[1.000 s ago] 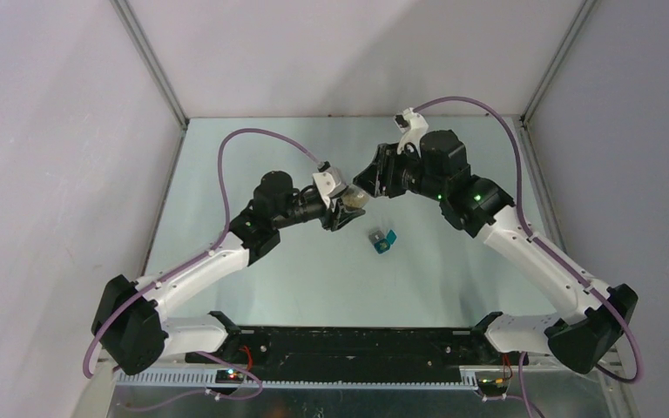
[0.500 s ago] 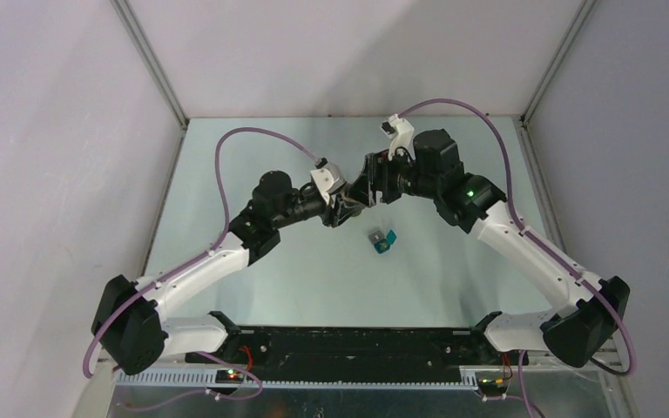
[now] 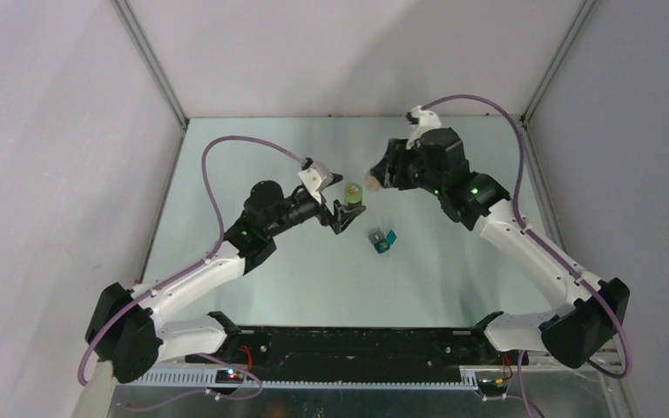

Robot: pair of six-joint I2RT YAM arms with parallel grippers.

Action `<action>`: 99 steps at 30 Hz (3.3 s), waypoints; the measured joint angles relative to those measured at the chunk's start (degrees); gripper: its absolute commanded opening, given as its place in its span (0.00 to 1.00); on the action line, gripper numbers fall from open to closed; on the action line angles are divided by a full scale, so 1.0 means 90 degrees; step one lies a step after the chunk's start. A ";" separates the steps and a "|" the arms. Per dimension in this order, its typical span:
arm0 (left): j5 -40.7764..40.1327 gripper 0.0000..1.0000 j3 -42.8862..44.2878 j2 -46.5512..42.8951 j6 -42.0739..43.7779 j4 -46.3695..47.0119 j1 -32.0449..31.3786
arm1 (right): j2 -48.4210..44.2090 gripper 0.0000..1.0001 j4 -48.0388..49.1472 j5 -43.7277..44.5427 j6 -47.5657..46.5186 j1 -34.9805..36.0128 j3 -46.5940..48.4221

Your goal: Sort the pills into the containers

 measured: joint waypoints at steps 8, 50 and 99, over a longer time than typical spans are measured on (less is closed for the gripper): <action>-0.1450 0.99 -0.0636 -0.0585 -0.0534 0.0457 0.0002 | -0.0287 0.35 0.0012 0.1542 0.0522 -0.1562 -0.1515; -0.3339 0.97 -0.0389 -0.0622 -0.2307 -0.1032 0.0291 | -0.0284 0.71 0.0355 -0.0199 -0.0112 -0.1491 -0.2429; -0.3140 0.99 -0.0576 -0.0583 -0.2657 -0.0891 0.0291 | 0.1753 0.00 0.0478 -0.1421 -0.1251 -0.0869 -0.2319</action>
